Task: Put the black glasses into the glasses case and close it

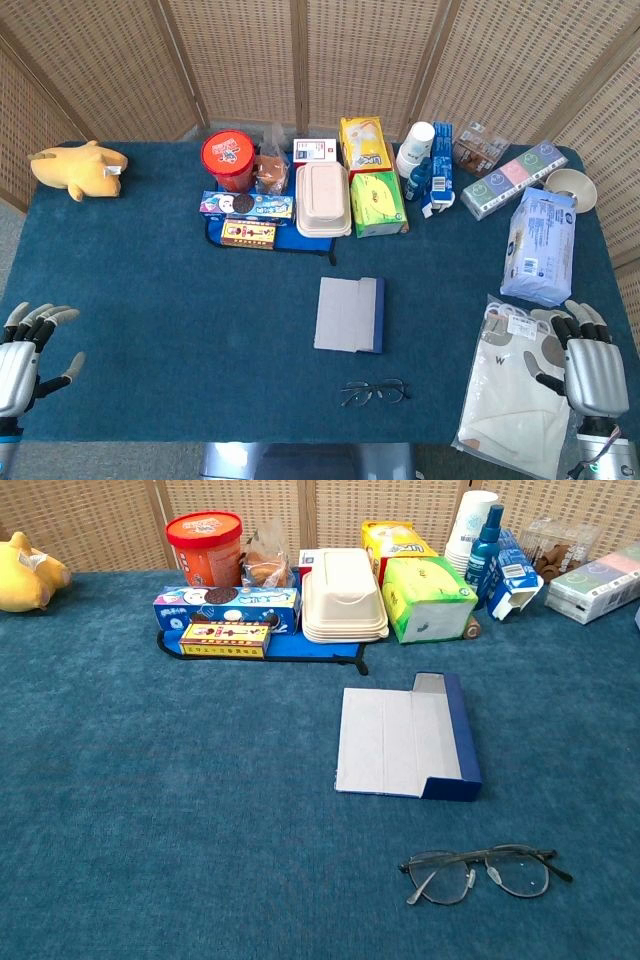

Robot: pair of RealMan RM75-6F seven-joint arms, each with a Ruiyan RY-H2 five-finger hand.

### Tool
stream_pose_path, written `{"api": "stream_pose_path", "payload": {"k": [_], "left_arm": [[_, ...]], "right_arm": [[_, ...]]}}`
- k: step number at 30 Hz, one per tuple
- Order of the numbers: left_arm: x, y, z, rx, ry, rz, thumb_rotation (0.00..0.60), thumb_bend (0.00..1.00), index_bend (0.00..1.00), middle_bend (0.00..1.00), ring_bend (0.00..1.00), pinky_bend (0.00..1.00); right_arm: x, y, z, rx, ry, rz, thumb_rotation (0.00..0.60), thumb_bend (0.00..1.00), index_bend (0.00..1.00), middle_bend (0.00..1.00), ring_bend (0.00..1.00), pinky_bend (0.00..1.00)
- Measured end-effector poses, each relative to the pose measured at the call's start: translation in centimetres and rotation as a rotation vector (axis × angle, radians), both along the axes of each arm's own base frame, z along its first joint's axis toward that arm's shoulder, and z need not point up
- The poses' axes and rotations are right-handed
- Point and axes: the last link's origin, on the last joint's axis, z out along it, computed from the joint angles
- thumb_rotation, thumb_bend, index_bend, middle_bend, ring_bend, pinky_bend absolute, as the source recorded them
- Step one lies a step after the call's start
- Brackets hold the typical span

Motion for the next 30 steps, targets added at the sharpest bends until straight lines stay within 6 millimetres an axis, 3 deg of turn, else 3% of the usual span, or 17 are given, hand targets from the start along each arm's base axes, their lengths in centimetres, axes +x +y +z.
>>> {"api": "stream_pose_path", "payload": {"k": [16, 30], "left_arm": [[0.5, 0.3, 0.6, 0.007, -0.003, -0.022, 0.6, 0.3, 0.25, 0.25, 0.15, 0.04], [1.7, 0.6, 2.0, 0.024, -0.062, -0.086, 0.599, 0.3, 0.25, 0.25, 0.15, 0.04]], "right_arm": [[0.1, -0.4, -0.6, 0.02, -0.009, 0.011, 0.6, 0.28, 0.31, 0.34, 0.17, 0.15], [3.3, -1.4, -1.8, 0.143, -0.031, 0.182, 0.6, 0.28, 0.31, 0.34, 0.17, 0.15]]}}
